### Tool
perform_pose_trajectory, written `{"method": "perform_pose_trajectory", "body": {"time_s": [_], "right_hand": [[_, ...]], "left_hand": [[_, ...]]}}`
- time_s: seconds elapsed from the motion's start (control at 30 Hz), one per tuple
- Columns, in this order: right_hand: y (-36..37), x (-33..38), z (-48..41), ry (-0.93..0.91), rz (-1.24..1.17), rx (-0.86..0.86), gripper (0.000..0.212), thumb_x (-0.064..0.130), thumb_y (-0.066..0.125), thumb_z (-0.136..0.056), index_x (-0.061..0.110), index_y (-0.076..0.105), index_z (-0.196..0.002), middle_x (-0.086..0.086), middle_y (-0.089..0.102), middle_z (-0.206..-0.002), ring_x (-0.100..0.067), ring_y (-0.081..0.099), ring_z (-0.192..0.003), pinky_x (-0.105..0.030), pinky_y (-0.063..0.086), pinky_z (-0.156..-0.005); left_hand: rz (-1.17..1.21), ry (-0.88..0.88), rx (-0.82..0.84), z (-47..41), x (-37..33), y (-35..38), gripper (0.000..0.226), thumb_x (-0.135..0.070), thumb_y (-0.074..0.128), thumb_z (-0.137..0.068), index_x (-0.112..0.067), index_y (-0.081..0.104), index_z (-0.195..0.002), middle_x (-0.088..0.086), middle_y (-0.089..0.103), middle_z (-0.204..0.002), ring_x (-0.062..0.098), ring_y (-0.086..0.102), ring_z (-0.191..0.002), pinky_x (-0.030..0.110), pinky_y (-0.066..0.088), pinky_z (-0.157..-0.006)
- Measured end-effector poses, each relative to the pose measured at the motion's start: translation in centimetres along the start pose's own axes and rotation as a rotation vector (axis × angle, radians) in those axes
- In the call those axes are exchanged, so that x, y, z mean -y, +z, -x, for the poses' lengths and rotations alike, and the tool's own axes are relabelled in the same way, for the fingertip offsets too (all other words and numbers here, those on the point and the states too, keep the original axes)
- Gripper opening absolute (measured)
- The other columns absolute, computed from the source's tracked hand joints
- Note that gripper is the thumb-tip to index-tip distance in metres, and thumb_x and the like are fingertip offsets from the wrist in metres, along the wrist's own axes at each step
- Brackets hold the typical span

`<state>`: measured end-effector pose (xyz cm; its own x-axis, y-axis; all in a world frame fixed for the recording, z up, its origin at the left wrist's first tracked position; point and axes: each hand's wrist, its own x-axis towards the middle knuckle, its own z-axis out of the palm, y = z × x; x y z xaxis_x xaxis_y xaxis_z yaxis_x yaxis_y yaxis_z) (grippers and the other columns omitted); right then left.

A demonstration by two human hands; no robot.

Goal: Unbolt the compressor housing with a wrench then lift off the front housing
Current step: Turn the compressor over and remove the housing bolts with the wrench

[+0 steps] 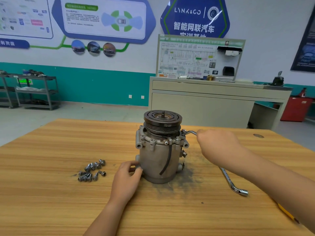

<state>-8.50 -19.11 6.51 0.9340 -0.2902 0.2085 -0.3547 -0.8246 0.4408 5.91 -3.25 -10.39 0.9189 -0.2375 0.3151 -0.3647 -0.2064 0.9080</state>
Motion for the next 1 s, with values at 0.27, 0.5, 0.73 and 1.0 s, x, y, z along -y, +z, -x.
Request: {"method": "perform_pose_trajectory", "body": {"time_s": [0.27, 0.5, 0.73, 1.0], "right_hand": [[-1.1, -0.2, -0.5, -0.096, 0.191, 0.061, 0.010, 0.005, 0.037, -0.092, 0.013, 0.042, -0.090, 0.003, 0.032, -0.061, -0.013, 0.030, -0.048, -0.025, 0.023, -0.041], [0.1, -2.2, -3.1, -0.105, 0.346, 0.022, 0.021, 0.003, 0.041, -0.093, 0.011, 0.055, -0.107, 0.000, 0.058, -0.083, -0.019, 0.056, -0.075, -0.025, 0.033, -0.052], [3.6, -1.5, -8.1, -0.105, 0.082, -0.230, 0.021, 0.004, 0.042, -0.093, 0.010, 0.051, -0.111, -0.006, 0.061, -0.112, -0.023, 0.057, -0.102, -0.029, 0.039, -0.088], [3.4, -3.4, -5.7, 0.201, -0.466, -0.369, 0.022, 0.018, 0.031, -0.100, 0.007, 0.048, -0.107, -0.006, 0.053, -0.072, -0.020, 0.045, -0.057, -0.030, 0.028, -0.046]], "left_hand": [[0.000, 0.005, 0.003, 0.1, -0.2, 0.0, 0.013, -0.013, 0.062, -0.085, -0.023, 0.062, -0.093, -0.011, 0.057, -0.096, 0.003, 0.058, -0.088, 0.025, 0.042, -0.079], [-0.007, 0.009, -0.002, -0.1, 0.1, 0.1, 0.013, -0.014, 0.061, -0.085, -0.024, 0.062, -0.093, -0.012, 0.058, -0.096, -0.001, 0.057, -0.087, 0.023, 0.040, -0.076], [0.006, 0.009, -0.021, -0.1, 0.1, 0.1, 0.019, -0.016, 0.063, -0.085, -0.034, 0.057, -0.085, -0.013, 0.058, -0.094, -0.005, 0.056, -0.084, 0.009, 0.038, -0.067], [-0.020, 0.008, -0.028, -0.3, 0.1, 0.1, 0.013, -0.014, 0.062, -0.084, -0.019, 0.063, -0.096, -0.016, 0.054, -0.091, 0.000, 0.057, -0.083, 0.013, 0.038, -0.068]]}}
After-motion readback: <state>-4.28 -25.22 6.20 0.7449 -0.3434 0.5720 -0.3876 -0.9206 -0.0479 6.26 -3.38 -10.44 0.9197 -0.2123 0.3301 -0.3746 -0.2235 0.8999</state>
